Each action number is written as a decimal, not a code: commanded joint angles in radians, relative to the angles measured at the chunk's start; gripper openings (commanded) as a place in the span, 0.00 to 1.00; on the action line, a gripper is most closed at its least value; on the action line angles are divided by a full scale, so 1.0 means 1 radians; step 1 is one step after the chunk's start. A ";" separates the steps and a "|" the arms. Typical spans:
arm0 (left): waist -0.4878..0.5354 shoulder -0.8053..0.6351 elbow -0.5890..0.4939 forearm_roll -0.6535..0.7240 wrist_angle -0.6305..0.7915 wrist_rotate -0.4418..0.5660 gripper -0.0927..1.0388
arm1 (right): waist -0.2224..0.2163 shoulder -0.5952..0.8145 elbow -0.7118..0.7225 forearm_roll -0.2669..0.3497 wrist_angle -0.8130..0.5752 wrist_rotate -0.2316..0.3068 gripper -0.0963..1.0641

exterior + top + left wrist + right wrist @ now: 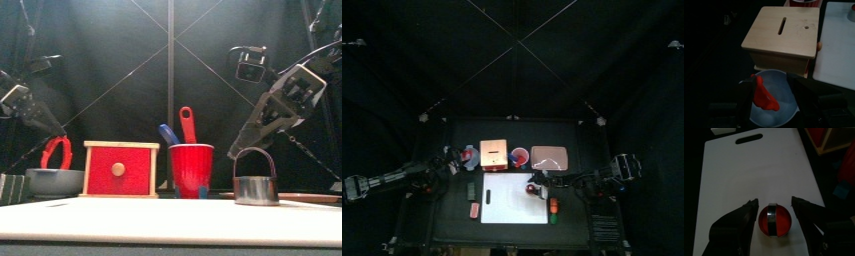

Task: Get the cutter from the drawer then cut the dough then place the extra dough in the bowl
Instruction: Place the extra dough in the bowl

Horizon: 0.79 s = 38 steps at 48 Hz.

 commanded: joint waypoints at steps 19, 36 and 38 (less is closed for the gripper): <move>-0.009 0.006 -0.008 0.124 -0.020 0.000 0.85 | -0.003 -0.005 -0.021 0.003 0.002 0.002 0.85; -0.025 0.005 -0.005 0.209 -0.020 0.000 0.85 | -0.002 0.000 -0.028 0.003 0.011 0.002 0.85; -0.025 0.006 -0.005 0.215 -0.020 0.000 0.85 | -0.002 0.000 -0.029 0.005 0.011 0.002 0.85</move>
